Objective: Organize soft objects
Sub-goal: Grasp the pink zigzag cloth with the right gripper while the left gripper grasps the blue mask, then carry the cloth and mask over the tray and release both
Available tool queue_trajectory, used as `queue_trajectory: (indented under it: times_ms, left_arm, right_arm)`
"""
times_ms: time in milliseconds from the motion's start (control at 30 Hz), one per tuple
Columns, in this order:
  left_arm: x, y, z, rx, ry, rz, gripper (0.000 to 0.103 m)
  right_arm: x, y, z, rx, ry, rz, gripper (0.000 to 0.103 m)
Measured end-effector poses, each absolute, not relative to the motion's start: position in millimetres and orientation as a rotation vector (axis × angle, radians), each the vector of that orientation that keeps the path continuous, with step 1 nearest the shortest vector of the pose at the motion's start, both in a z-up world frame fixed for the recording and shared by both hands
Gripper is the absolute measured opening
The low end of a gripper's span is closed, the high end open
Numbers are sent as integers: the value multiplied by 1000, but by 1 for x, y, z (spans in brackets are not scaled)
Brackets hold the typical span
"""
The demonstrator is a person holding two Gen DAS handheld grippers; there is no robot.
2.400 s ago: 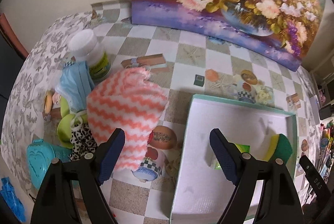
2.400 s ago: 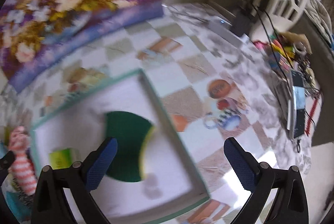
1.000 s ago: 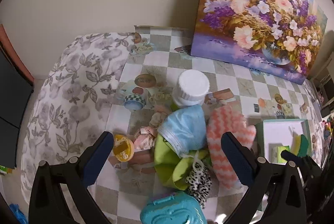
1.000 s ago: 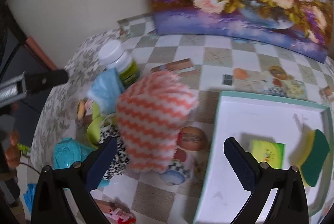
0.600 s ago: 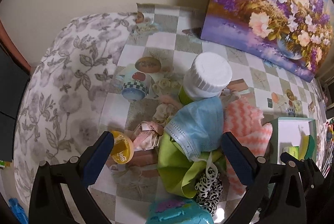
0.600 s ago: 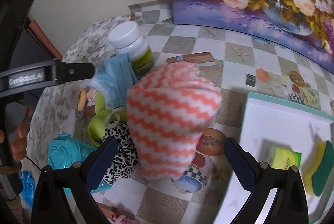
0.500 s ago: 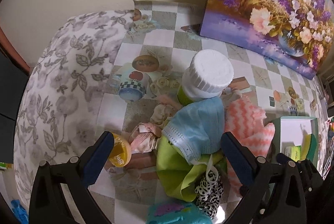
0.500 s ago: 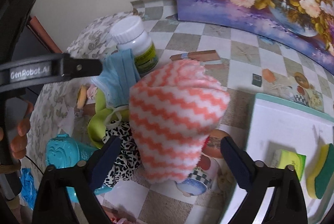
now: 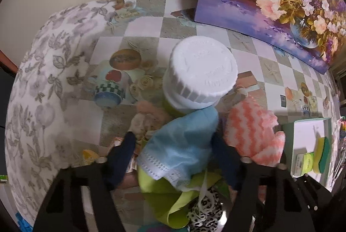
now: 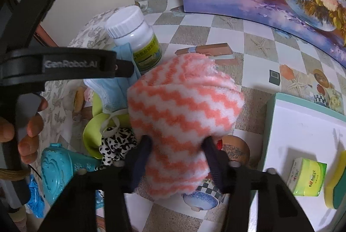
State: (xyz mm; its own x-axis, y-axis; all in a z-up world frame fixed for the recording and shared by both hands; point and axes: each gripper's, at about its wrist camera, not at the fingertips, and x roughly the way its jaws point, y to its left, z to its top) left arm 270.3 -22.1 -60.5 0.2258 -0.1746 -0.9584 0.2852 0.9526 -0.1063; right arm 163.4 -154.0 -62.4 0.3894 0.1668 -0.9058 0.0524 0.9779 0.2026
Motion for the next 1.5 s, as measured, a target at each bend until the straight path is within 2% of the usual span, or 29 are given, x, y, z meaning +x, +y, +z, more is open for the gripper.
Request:
queue_trajectory:
  times_ms: [167,233,333,667,1033,1267,1500]
  left_arm:
    - [268,-21,-60,80,1309,-323,28]
    - [266,-18,-56,59,1304,-322,23]
    - [264,-14,-51,45,1290,-315,19]
    - [253,-1,-11,-10,1187,-289,17]
    - [204,-12,78,-69,1020,-270,17]
    - [161,-61,106,-93,955,-337,17]
    - [129,-127,96,-100,974,-444,17]
  right_arm:
    - [161,-159,-58,246,1150,91,20]
    - [159,-161,-53,257,1136,95,13]
    - [155,-166,-44,282,1109,103,10]
    - [136,-189,1,351,999,109,10]
    - [90,-232,68,411,826,64,10]
    - [52,-284,87,430,787,-85,10]
    - [15,-344,94,466,766,-227,10]
